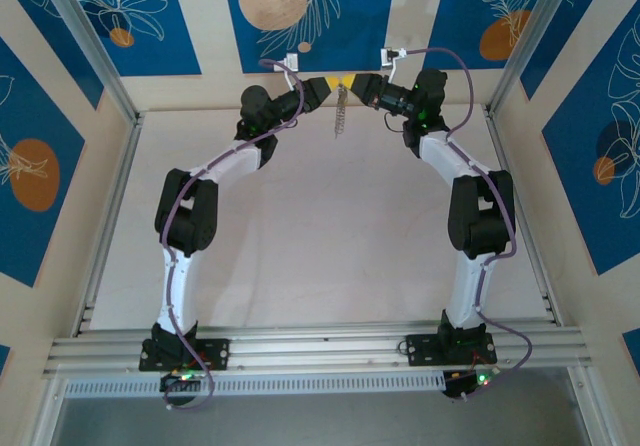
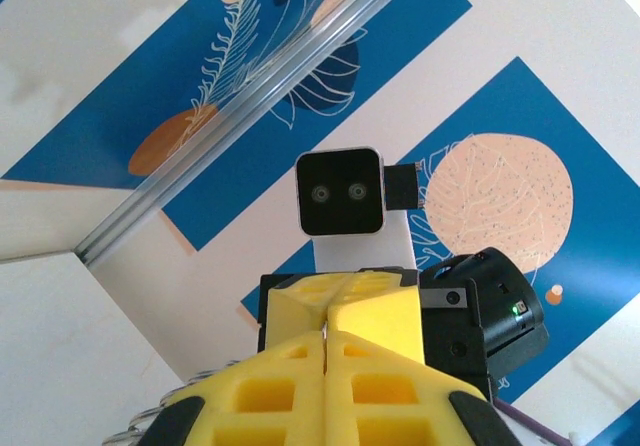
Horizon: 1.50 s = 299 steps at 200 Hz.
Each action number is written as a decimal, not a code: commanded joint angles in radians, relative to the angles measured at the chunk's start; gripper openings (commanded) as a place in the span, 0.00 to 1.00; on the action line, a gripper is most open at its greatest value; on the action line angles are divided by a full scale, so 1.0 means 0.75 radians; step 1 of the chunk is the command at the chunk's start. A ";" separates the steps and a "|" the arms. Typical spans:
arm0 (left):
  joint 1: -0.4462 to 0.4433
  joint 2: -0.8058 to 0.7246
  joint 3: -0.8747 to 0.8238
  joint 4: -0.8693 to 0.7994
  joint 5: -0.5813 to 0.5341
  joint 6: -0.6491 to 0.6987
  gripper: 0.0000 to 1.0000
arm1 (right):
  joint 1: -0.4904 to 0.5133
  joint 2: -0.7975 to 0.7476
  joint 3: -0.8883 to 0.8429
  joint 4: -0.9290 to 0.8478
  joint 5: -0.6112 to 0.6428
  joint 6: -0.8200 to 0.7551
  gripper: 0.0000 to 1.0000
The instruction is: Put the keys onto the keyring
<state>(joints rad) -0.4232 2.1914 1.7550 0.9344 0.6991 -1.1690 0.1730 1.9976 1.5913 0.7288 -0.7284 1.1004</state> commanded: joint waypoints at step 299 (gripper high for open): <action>0.073 -0.119 0.045 -0.359 0.686 0.431 0.39 | -0.036 -0.199 0.226 -1.254 -0.470 -1.174 0.00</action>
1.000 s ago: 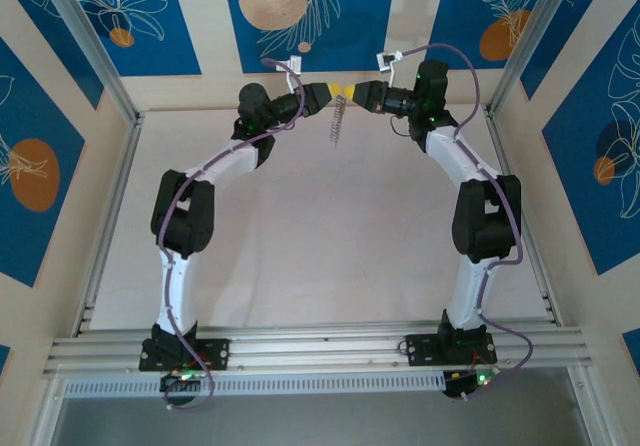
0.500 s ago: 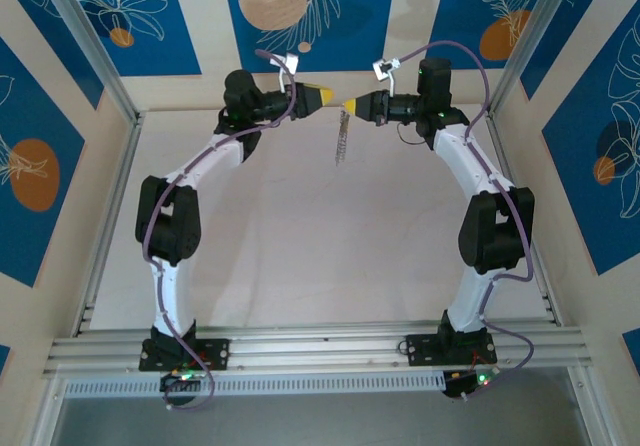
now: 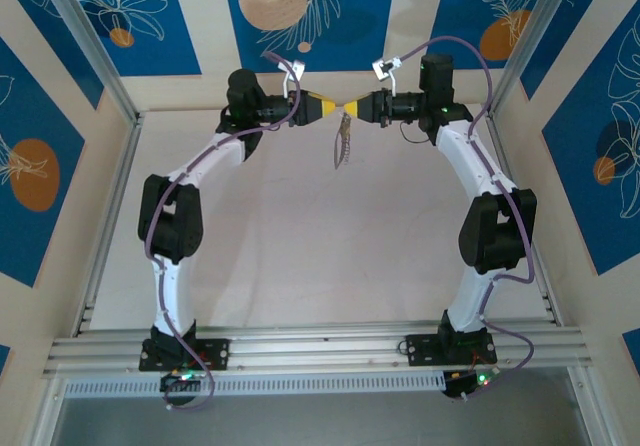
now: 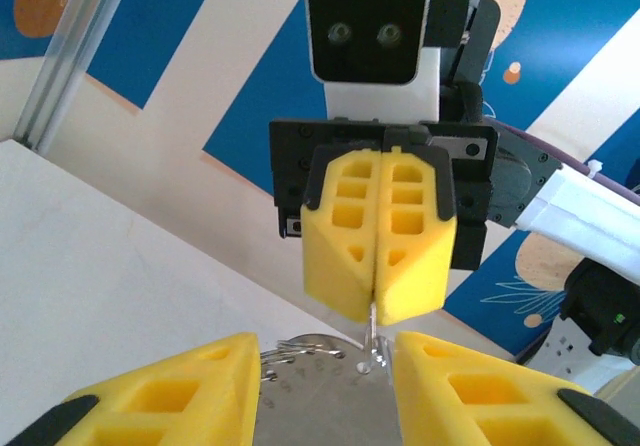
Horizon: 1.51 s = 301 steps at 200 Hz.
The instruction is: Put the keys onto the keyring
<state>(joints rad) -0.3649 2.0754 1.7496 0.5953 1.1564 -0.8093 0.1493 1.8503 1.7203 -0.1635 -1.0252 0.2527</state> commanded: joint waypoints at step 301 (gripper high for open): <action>-0.091 0.153 0.125 0.725 0.190 -0.575 0.00 | 0.030 0.079 0.123 -0.003 -0.021 0.059 0.01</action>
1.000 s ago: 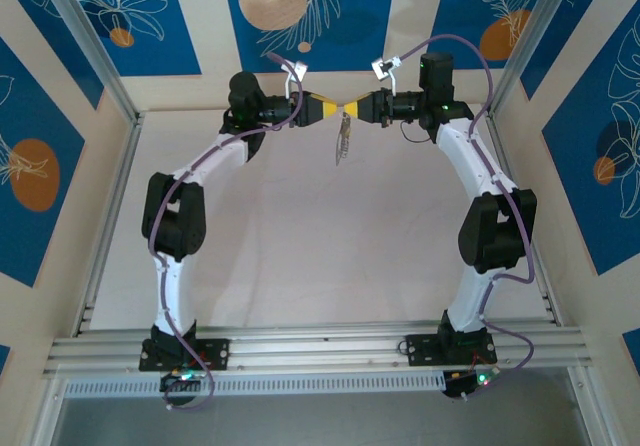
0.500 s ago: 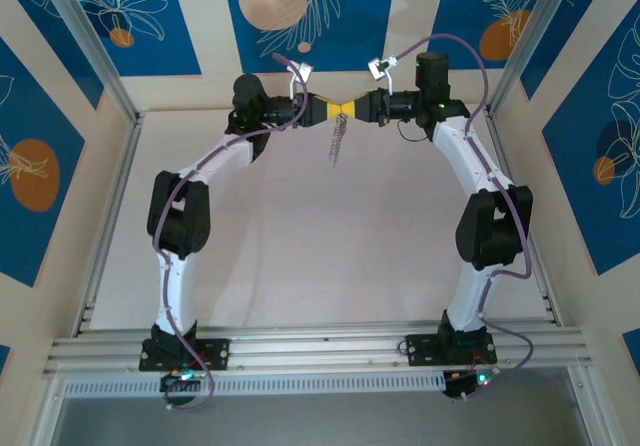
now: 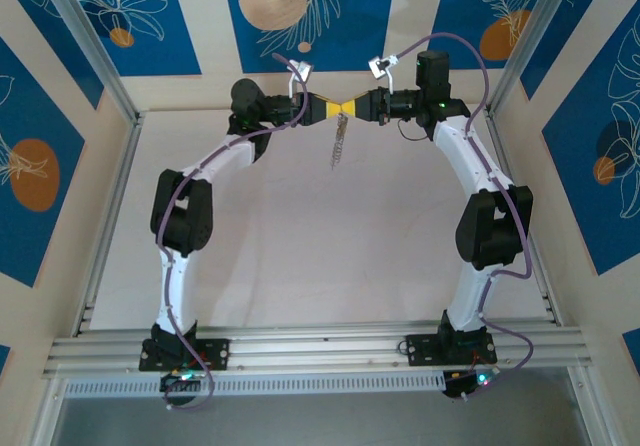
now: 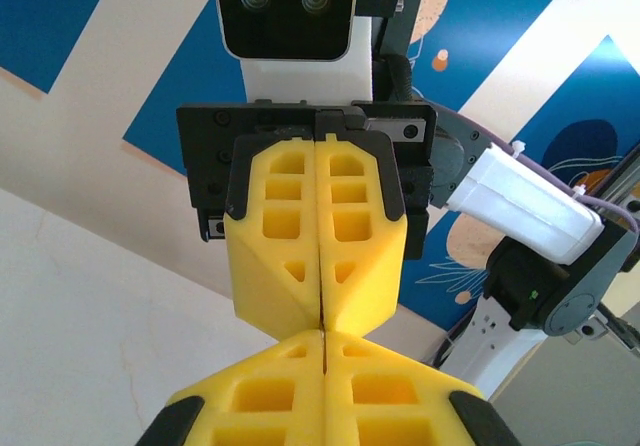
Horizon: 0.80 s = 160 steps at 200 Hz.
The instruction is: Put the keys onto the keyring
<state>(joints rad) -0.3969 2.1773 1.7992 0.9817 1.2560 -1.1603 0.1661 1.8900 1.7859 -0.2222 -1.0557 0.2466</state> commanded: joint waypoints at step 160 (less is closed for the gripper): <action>-0.041 -0.342 -0.278 -0.176 -0.335 0.421 0.00 | -0.014 -0.553 -0.992 0.955 0.555 0.438 0.45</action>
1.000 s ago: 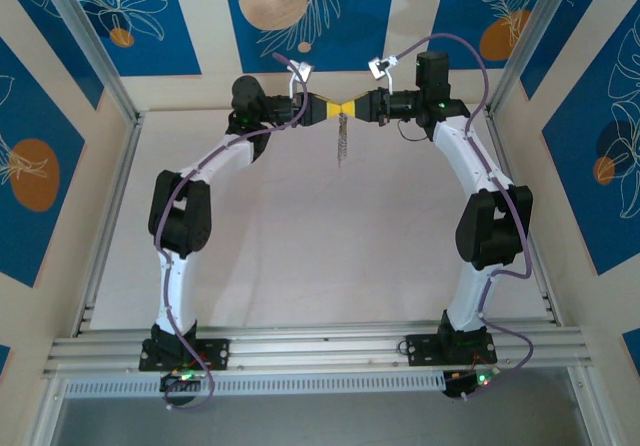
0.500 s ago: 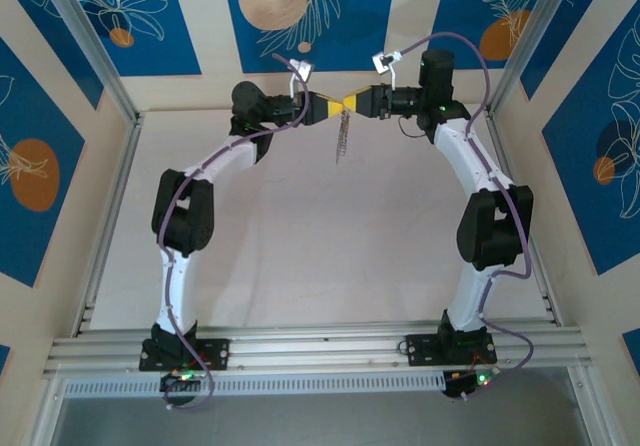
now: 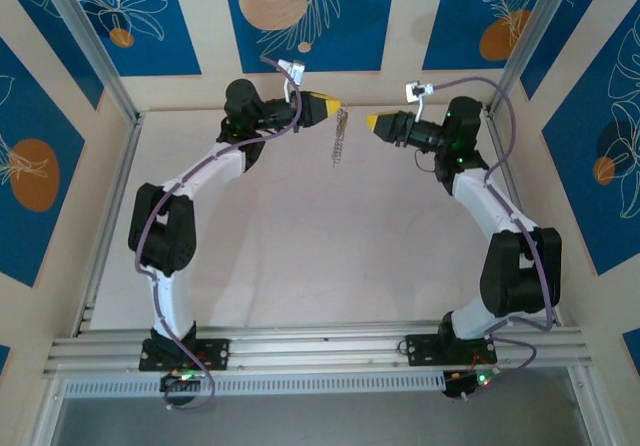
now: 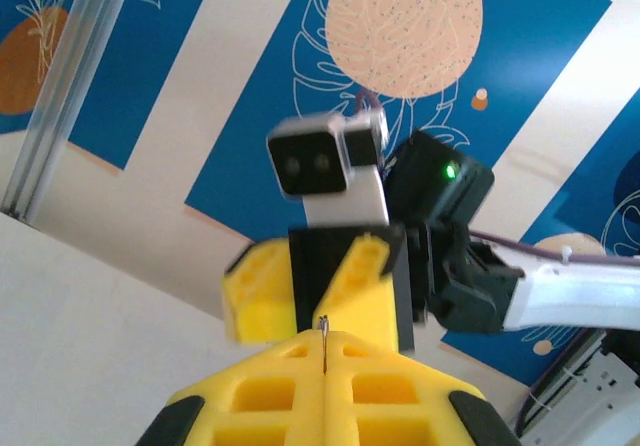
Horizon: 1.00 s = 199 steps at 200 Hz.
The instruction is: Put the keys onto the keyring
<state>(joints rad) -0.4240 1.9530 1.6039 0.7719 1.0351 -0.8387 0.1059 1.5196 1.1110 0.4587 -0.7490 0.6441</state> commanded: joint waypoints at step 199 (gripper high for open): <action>-0.024 -0.068 -0.033 0.061 -0.001 -0.057 0.00 | 0.159 -0.216 -0.243 -0.095 0.289 -0.211 0.53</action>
<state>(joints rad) -0.4347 1.9404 1.5742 0.8040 1.0191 -0.8722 0.2295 1.4055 0.9195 0.4179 -0.5468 0.5037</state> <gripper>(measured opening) 0.047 0.529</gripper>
